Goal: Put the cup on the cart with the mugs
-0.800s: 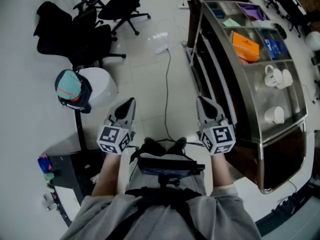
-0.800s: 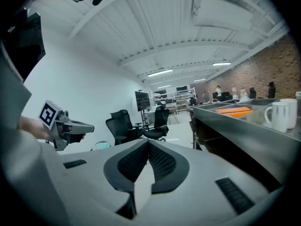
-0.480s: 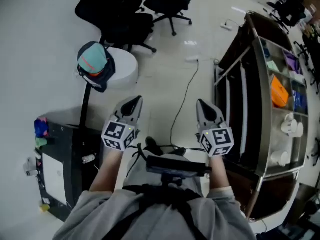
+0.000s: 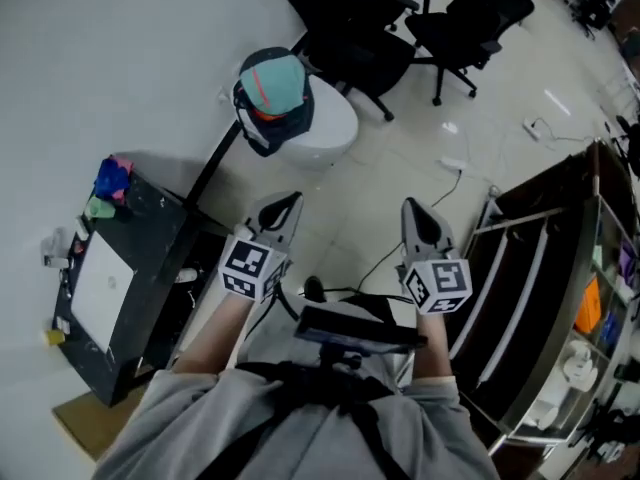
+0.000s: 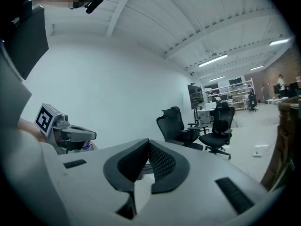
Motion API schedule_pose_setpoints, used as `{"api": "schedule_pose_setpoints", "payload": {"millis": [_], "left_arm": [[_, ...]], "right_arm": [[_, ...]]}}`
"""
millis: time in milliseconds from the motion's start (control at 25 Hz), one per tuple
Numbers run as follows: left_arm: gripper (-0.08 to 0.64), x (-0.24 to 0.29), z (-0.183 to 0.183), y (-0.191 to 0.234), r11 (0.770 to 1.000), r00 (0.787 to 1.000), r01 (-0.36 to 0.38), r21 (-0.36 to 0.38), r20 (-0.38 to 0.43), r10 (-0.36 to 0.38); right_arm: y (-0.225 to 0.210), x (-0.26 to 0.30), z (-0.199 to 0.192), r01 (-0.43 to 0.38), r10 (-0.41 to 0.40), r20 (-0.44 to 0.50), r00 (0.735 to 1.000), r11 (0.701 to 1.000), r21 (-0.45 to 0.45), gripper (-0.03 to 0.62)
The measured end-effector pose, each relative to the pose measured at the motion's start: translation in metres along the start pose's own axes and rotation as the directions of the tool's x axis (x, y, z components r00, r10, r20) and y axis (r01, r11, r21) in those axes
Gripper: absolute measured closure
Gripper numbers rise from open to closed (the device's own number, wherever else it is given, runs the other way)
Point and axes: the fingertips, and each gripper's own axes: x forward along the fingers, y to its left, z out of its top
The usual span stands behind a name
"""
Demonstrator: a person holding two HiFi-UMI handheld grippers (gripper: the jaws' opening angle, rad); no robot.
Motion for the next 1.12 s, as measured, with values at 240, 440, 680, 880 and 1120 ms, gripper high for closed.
{"api": "schedule_pose_setpoints", "payload": {"millis": [240, 440, 680, 880, 1120], "left_arm": [[0.56, -0.052, -0.016, 0.087, 0.962, 0.968, -0.25, -0.11, 0.002, 0.252], [0.56, -0.097, -0.025, 0.135, 0.85, 0.867, -0.495, -0.183, -0.036, 0.497], [0.56, -0.167, -0.051, 0.156, 0.655, 0.695, -0.708, -0.265, -0.09, 0.714], [0.56, -0.225, -0.074, 0.135, 0.467, 0.532, -0.828, -0.311, -0.173, 0.829], [0.56, -0.305, -0.095, 0.123, 0.278, 0.35, -0.906, -0.319, -0.196, 0.916]], "right_arm": [[0.076, 0.091, 0.02, -0.27, 0.265, -0.059, 0.962, 0.96, -0.081, 0.592], [0.121, 0.151, 0.028, -0.489, 0.476, -0.123, 0.871, 0.865, -0.118, 0.592], [0.193, 0.195, 0.027, -0.714, 0.683, -0.215, 0.698, 0.684, -0.146, 0.592], [0.256, 0.197, 0.001, -0.849, 0.806, -0.27, 0.527, 0.512, -0.127, 0.592], [0.337, 0.178, -0.025, -0.936, 0.879, -0.324, 0.35, 0.339, -0.093, 0.592]]}}
